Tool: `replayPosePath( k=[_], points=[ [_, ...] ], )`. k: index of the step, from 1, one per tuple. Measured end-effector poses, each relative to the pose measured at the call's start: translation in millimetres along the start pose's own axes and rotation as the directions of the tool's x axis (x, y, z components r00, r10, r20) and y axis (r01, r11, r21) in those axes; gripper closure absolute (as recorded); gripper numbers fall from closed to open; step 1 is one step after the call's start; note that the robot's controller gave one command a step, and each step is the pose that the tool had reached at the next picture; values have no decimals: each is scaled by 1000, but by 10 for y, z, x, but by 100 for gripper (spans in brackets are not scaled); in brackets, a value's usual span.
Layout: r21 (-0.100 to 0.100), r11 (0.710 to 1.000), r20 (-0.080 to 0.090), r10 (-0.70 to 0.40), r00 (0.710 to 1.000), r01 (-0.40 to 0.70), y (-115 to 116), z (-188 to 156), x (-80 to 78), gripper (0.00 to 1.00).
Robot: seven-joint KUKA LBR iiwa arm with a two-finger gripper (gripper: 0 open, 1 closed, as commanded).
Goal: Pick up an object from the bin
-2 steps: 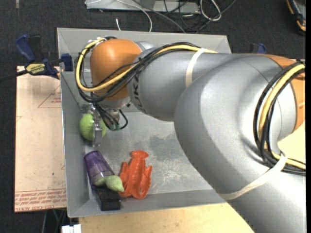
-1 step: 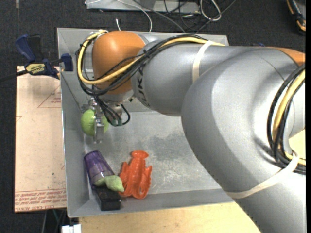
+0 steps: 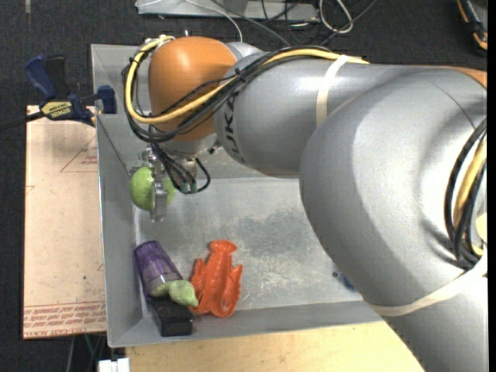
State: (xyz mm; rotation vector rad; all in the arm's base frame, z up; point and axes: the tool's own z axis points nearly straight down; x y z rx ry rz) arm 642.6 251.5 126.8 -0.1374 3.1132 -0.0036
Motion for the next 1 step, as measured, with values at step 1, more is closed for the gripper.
replayPosePath(
  k=[1],
  points=[
    [-2,1000,5,0,1000,0,3,-189,-17,100]
  ],
)
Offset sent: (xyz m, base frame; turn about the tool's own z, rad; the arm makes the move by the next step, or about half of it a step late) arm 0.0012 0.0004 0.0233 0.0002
